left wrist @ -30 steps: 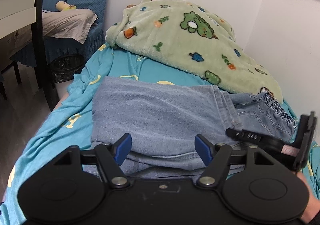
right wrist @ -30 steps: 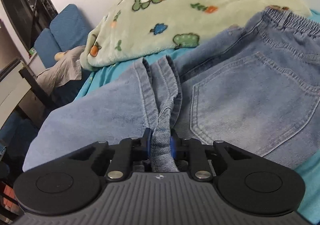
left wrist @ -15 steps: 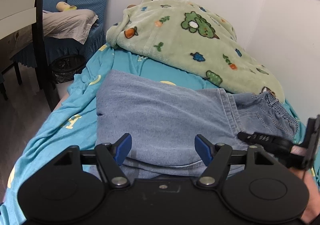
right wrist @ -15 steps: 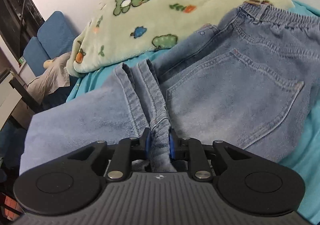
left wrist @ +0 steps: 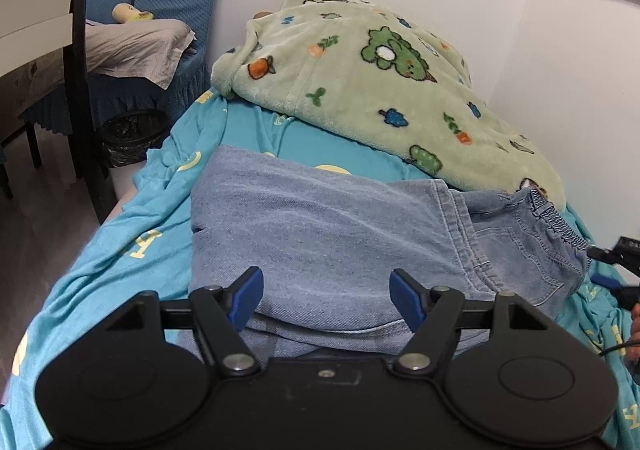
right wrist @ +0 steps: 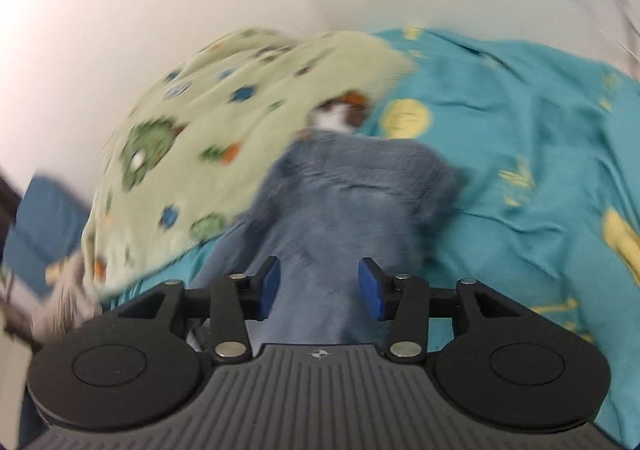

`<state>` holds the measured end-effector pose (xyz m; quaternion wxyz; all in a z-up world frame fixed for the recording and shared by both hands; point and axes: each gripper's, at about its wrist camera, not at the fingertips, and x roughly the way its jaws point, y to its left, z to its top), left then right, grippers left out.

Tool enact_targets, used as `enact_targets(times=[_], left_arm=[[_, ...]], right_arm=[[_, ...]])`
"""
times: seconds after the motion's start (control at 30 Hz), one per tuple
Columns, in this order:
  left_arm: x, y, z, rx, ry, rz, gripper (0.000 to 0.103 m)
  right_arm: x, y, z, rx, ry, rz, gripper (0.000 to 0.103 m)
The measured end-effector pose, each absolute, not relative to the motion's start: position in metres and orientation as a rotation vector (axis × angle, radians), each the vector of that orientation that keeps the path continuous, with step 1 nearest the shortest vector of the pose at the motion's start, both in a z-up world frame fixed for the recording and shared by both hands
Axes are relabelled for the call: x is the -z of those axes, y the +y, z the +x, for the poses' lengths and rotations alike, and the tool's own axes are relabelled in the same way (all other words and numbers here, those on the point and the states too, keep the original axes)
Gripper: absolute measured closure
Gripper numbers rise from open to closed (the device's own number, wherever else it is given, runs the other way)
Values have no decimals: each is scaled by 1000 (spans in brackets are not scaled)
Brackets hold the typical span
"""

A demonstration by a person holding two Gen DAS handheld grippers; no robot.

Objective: Fold clothes

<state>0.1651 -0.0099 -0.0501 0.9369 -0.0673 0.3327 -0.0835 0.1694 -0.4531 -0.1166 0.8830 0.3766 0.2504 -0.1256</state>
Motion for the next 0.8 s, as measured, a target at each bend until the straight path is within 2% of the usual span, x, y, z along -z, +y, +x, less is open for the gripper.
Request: enact_targets(times=[0.03,0.07,0.2,0.33,0.53,0.63,0.7,0.77,0.8], left_arm=[[51,-11,166,167,681,-131,36],[52,-13,167,165,684,-125,36],[56,-21,170,173,690,-95,36],[62,-26,172,178,710,-75,35],[67,-34,176,171,720,-33,35],[69,-35,179,165,725,-21,35],[69,-35,180,167,725,-17,35],[66,-36,180,171,718,-18,35],[64,-35,180,172,714,-21,35]], right_arm=[[122,-458,168,288,529,794,44],[127,-463,169,296,533,805,42],[138,-482,175,306,548,864,40],[147,-490,188,260,534,853,29],[177,-514,210,280,548,951,28],[183,-517,212,287,512,956,38],[179,-515,212,293,494,924,52],[169,-508,212,303,489,848,77],[160,-501,211,305,472,789,80]])
